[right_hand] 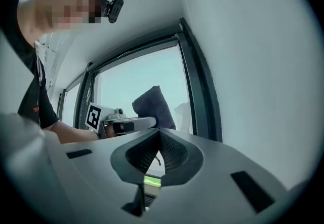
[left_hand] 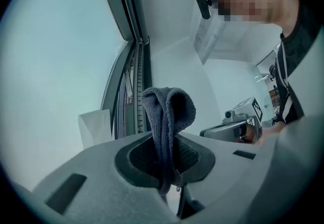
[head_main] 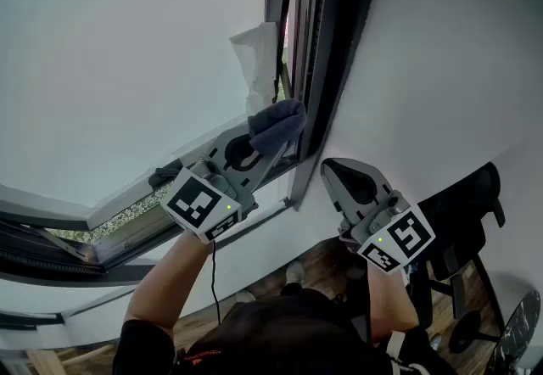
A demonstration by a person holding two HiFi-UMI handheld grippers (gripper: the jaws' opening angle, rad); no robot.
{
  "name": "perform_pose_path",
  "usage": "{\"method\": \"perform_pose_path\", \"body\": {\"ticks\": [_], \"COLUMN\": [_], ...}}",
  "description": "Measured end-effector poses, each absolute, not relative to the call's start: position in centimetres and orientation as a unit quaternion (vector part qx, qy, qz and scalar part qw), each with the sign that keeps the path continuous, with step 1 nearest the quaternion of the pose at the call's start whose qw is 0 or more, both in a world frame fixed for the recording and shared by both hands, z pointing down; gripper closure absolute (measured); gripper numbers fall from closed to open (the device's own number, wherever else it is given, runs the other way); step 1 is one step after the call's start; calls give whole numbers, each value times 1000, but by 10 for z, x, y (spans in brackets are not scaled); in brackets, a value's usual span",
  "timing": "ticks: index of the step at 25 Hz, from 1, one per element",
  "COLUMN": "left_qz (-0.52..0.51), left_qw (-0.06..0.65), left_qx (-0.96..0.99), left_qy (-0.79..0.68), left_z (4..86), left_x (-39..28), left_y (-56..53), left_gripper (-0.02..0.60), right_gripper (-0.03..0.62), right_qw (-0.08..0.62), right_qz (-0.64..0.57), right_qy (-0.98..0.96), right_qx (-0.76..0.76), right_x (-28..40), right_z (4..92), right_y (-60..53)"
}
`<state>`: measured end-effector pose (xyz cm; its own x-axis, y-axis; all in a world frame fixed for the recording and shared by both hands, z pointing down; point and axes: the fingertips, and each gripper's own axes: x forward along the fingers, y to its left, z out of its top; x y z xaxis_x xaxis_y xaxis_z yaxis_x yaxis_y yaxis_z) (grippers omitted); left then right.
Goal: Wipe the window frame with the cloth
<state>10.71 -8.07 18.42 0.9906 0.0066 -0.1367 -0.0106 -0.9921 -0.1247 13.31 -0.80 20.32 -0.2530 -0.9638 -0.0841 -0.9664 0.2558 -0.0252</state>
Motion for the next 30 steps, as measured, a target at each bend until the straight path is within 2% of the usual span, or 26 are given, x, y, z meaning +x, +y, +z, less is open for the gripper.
{"method": "perform_pose_path", "body": {"ticks": [17, 23, 30], "left_qz": [76, 99, 85], "left_qw": [122, 192, 204], "left_qx": [-990, -976, -975], "left_qy": [6, 11, 21], "left_z": [99, 55, 26], "left_x": [149, 159, 167], "left_y": [-91, -102, -101], "left_gripper": [517, 517, 517], "right_gripper": [594, 594, 594], "right_qw": [57, 67, 76], "right_qz": [23, 26, 30], "right_qy": [787, 789, 793], "right_qx": [-614, -610, -604], "right_x": [156, 166, 174], "right_z": [185, 182, 178], "right_y": [-10, -15, -20]}}
